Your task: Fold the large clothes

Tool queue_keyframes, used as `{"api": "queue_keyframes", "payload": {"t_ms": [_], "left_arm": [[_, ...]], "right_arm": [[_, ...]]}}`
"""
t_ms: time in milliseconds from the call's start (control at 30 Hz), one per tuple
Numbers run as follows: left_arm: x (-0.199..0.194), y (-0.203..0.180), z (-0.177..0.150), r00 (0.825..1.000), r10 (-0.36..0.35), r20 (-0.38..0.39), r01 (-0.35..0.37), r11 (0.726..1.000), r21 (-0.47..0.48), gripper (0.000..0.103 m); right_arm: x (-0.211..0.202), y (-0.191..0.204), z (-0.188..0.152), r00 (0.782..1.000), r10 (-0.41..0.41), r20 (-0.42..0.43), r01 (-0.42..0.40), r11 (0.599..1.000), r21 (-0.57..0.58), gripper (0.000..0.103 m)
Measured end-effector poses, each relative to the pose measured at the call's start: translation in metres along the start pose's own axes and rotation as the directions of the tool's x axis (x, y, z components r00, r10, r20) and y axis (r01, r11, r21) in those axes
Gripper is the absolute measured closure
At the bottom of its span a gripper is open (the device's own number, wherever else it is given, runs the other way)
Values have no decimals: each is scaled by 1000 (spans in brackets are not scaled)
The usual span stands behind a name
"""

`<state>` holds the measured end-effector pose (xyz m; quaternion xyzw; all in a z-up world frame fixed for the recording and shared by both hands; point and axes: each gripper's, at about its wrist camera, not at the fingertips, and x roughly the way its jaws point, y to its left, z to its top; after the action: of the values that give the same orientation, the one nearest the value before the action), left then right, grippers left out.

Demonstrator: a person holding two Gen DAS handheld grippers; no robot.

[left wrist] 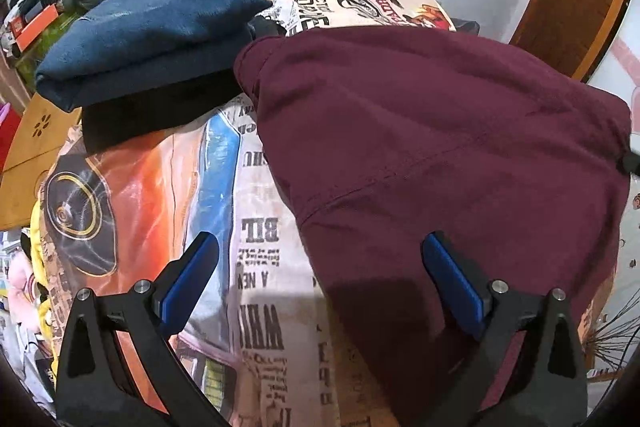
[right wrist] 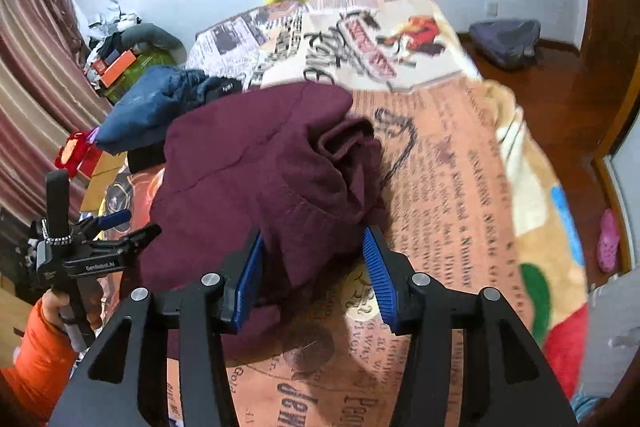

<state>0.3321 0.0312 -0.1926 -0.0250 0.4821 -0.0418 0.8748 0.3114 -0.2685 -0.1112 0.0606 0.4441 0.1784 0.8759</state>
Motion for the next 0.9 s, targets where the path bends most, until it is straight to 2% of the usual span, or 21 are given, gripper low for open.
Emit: {"api": "queue_keyframes", "payload": {"t_ms": [67,133,200,267,367,433,533,600,733,867,900], "left_arm": [[-3,-2,-1,1000,7,8,-7,1000,6,0],[-5,-3,-3,1000,15,19,-15,1000,14,0],[-6,-1,-4,1000,10,20,-10,1000,5,0],[-6,2,-4,1000,0,17,0,1000,-8,0],[-9,6,-4,1000,-25,4,25,999,-23,0],[-11,9,-4,998,-60,-13,60,998,-36,0],[-13,13,-3,984,-175,-36,172,982,-83,0],[-7,14,-1,971,-233,-58,225,967,-120,0],[8,13,3,955,-285,-82,268,948,-173,0],[27,18,10,927,-362,-95,327,908,-261,0],[32,19,12,921,-376,-101,337,900,-277,0]], "right_arm": [[-9,7,7,998,-20,51,22,999,-28,55],[-7,8,12,996,-41,83,44,998,-39,43],[3,4,14,994,-65,85,68,997,-30,40],[18,-6,14,996,-72,51,73,997,-2,40],[39,-36,6,1000,-14,-17,16,993,118,35],[41,-49,2,998,47,-33,-39,980,194,26],[47,-63,-1,982,169,-80,-139,945,295,26],[46,-59,2,980,178,-90,-145,945,291,26],[47,-43,10,978,182,-101,-158,964,212,26],[67,-43,10,962,231,-148,-192,953,235,26],[72,-46,10,958,242,-154,-199,948,250,22]]}}
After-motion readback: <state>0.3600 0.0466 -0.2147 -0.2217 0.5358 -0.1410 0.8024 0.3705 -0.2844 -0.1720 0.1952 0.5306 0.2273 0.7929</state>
